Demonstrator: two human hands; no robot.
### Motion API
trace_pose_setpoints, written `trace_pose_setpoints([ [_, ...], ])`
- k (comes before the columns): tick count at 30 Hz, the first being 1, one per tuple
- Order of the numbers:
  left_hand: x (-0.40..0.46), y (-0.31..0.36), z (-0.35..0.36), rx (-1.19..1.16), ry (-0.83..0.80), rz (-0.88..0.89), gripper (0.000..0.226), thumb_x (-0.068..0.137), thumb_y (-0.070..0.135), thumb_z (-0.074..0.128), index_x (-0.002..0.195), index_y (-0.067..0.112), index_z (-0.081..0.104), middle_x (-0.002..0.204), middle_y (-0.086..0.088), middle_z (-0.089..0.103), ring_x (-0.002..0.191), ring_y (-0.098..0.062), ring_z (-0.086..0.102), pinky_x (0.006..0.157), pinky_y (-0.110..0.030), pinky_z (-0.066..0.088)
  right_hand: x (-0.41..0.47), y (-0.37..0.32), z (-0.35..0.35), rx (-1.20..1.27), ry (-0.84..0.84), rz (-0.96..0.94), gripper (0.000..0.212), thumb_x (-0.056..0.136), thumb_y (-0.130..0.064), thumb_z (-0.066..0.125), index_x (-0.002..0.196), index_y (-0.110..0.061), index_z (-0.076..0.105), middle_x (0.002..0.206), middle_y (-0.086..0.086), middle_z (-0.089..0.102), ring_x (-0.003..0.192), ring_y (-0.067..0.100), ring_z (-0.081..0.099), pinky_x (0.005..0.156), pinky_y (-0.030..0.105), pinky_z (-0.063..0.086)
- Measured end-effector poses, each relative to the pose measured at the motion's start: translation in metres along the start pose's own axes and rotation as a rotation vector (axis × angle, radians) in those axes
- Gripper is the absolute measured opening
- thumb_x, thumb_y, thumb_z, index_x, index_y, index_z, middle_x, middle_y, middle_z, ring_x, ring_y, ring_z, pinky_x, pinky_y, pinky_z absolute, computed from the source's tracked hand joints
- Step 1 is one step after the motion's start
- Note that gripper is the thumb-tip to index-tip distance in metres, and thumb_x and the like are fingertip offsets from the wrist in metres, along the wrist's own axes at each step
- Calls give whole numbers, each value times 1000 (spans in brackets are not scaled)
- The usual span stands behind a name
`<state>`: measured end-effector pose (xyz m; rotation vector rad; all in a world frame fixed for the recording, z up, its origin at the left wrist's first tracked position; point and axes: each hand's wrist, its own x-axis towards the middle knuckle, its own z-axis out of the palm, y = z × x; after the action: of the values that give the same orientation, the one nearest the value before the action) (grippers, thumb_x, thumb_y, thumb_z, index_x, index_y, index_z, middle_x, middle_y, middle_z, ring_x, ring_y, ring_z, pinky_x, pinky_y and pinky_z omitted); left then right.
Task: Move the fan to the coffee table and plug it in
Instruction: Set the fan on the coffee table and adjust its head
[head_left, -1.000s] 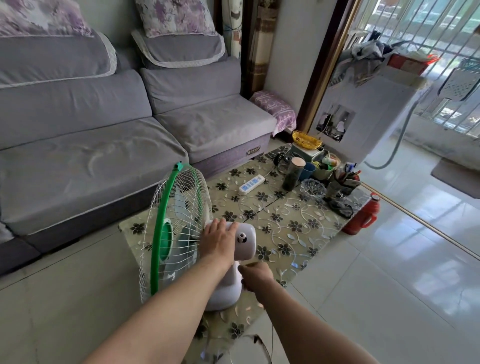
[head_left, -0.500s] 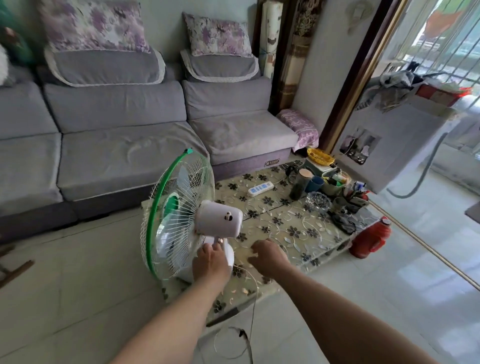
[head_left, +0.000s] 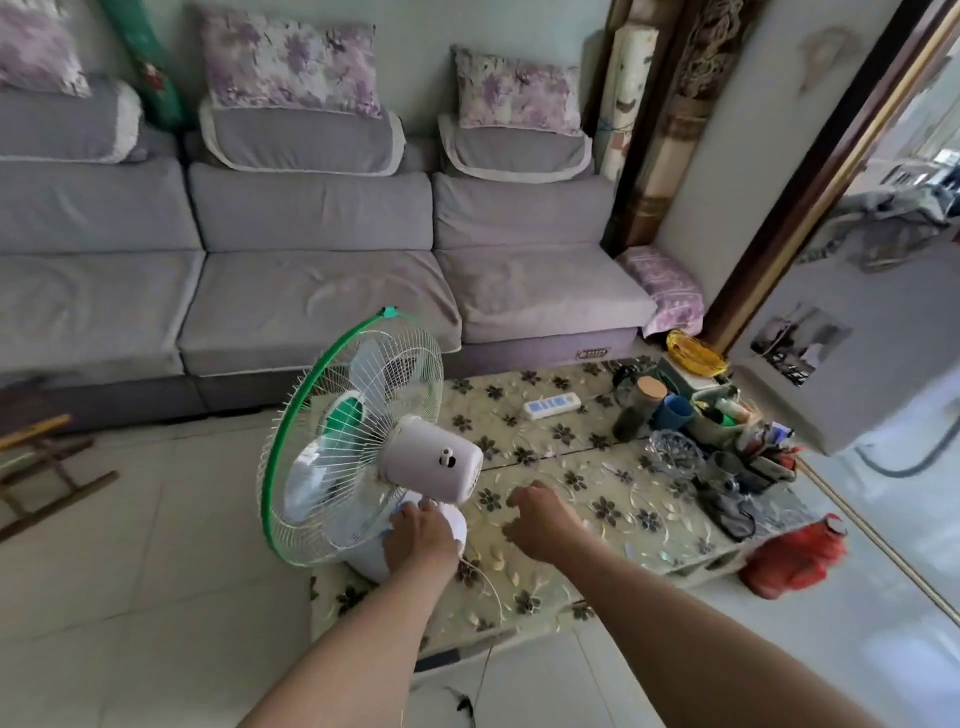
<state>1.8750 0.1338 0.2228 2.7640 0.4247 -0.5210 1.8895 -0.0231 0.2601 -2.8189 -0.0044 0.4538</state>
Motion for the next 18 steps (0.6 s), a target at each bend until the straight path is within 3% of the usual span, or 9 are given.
trace_pose_setpoints([
  [4,10,23,1,20,4,-38,66,87,44,61,143,13,43,145,-10,46,130,-28,48,100,-38,45,29,14,-18,-43,-39,-87,38,95,-15,58,132,-7,61,137,12,54,124,25,58,100,39,55],
  [8,20,37,-5,41,42,-117,69,87,48,60,143,12,44,143,-9,48,128,-26,51,99,-37,45,52,21,-30,-101,-53,-144,37,92,-17,61,130,-13,62,136,10,50,113,29,64,93,41,58],
  [14,6,47,-2,-55,155,-321,78,85,51,64,145,7,40,143,-9,46,128,-27,50,100,-39,45,86,33,-39,-160,-67,-410,38,91,-18,61,129,-15,61,130,7,52,110,27,63,93,40,57],
  [18,-29,64,10,-144,265,-474,74,87,47,66,145,11,37,141,-10,47,128,-26,50,101,-38,44,90,51,-29,-171,-147,-554,39,91,-15,60,130,-10,61,130,13,54,119,28,57,102,30,42],
])
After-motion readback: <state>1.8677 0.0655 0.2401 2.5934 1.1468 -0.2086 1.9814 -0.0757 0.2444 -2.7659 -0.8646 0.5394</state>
